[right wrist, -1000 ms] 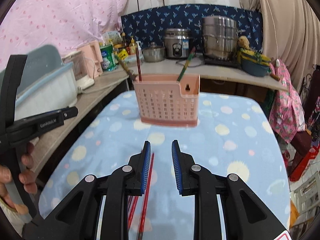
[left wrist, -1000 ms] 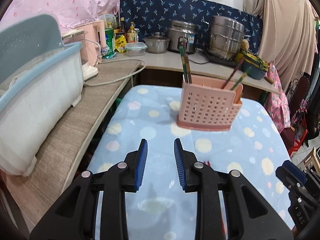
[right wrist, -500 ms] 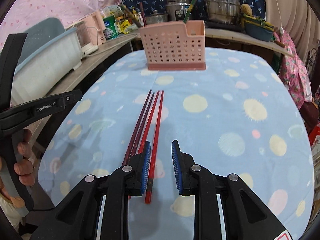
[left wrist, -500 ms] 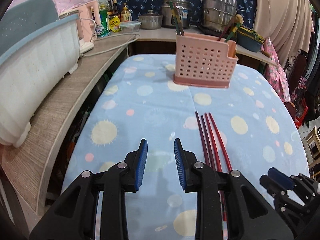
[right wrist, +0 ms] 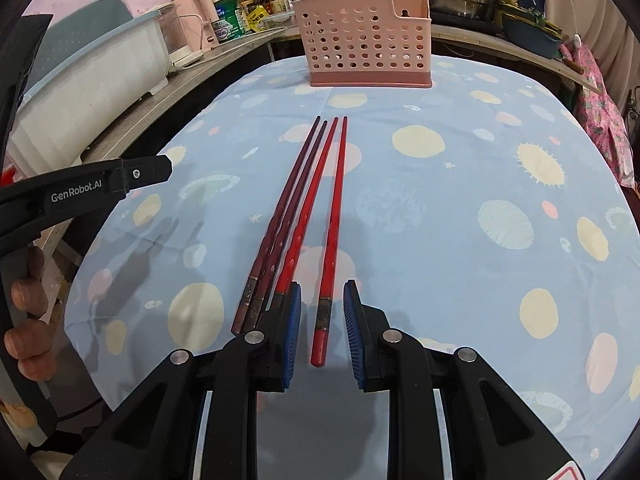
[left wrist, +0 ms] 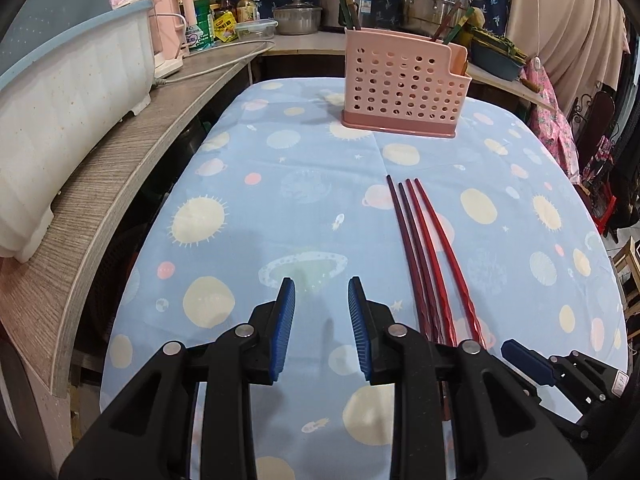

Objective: Organize utensils
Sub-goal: 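Grasp a bright red chopstick with the right tool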

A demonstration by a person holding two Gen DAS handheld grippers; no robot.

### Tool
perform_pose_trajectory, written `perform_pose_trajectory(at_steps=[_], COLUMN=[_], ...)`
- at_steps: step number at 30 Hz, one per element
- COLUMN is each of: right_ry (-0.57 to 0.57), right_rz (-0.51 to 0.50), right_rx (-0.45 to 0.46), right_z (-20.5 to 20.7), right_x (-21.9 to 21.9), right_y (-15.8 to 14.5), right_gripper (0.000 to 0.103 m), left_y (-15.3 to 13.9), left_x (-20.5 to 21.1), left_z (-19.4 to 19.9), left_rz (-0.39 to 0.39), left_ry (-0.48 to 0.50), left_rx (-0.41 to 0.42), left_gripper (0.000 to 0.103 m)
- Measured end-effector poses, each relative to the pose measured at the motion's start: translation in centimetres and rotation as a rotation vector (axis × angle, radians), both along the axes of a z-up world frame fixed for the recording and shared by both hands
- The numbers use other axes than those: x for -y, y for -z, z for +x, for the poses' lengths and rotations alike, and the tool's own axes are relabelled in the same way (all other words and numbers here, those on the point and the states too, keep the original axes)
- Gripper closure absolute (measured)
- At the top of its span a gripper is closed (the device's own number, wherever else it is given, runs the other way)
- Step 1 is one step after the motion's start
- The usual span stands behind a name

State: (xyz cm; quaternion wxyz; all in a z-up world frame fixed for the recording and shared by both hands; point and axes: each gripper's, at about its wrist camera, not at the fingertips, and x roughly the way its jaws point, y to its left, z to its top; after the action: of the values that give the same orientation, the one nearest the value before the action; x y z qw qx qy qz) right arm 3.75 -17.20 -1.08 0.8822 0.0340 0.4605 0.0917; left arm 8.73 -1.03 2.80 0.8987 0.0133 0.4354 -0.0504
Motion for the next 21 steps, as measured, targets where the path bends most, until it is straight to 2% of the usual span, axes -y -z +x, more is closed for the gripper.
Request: perform_pose_trajectory(at_steps=[8,10,11,13,21], right_ry=[0.007,0.011,0.014,0.02,0.053], right_rz=[-0.017,-0.019,-0.02,-0.021,-0.021], right_rx=[-0.016,-0.021,-0.022,-0.021,-0.019], right_z=[-0.1,-0.1,-0.1,-0.1,0.1], right_x=[0.0,0.1,0.2,0.4,1.3], right_y=[0.9,1.1,1.2,1.3,1.3], right_gripper=[0.086,0.09,0.091,0.096,0.096], left_y=[0.9,1.0,1.1,1.2,2.0], left_x=[0.1,0.2,0.2,0.2,0.8], left_z=[-0.3,-0.4,-0.5,-0.5,-0.7], left_rz=[0.004,0.006,0.006,0.008,0.001], left_ry=[0.002,0.003,0.003,0.003,0.02], left_rx=[-0.023,-0.028,-0.029,-0.027,-0.05], left_gripper=[0.076,0.074,0.069,0.067,0.067])
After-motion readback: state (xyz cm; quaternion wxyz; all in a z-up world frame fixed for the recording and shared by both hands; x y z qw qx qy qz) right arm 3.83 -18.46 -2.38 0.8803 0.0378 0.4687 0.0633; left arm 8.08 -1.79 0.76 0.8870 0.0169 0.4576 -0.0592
